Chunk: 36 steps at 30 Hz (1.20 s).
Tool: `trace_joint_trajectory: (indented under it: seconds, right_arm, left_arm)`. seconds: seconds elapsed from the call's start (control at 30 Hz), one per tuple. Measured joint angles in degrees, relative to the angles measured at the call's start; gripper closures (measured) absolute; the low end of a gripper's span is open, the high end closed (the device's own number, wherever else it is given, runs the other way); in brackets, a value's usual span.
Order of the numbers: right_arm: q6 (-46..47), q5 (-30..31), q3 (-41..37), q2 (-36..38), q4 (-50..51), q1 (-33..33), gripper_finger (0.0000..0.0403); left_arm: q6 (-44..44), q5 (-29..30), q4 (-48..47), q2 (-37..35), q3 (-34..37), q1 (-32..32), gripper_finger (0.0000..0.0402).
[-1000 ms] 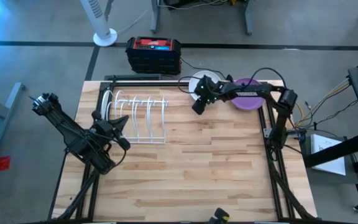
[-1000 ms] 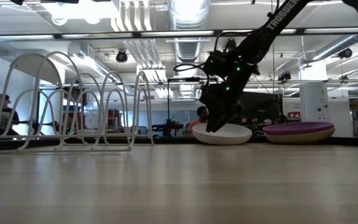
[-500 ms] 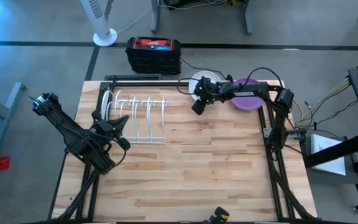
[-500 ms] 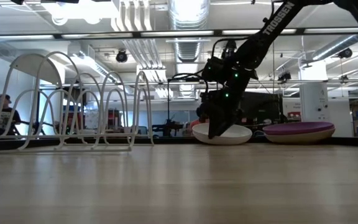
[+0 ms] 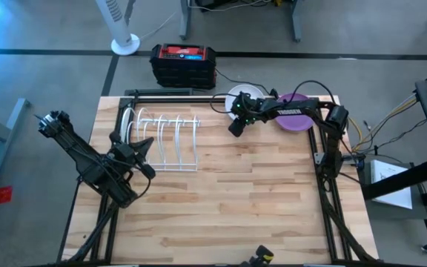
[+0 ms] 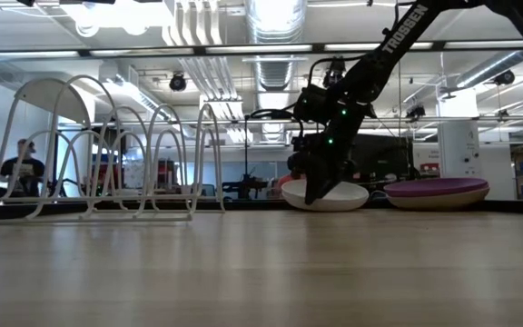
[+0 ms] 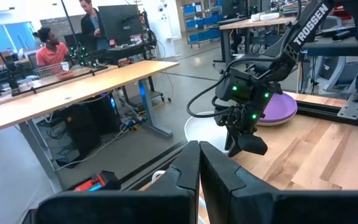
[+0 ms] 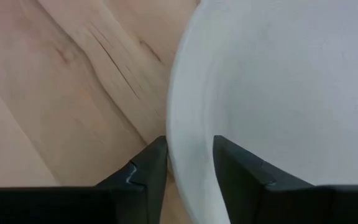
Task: Sort dishes
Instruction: Put the white plate into the white dish rack
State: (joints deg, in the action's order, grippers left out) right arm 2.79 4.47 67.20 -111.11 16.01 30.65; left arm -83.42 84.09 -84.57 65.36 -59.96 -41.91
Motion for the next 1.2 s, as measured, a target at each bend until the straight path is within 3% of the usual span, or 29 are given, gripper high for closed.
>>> trace_joint_trajectory:
  seconds: [0.43, 0.8, 1.2]
  right_arm:
    - [-0.51, -0.38, 0.09, 0.11, -0.1, -0.09, 0.0378]
    - [0.12, -1.51, 0.11, 0.15, 0.26, -0.28, 0.0362]
    - [0.23, -1.46, 0.13, 3.72, 4.77, -1.76, 0.0399]
  left_arm:
    - [0.0, 0.46, 0.15, 0.0, 0.0, 0.0, 0.0401]
    - [0.44, 0.49, 0.39, 0.0, 0.0, 0.0, 0.0402]
    - [0.44, 0.59, 0.4, 0.0, 0.0, 0.01, 0.0401]
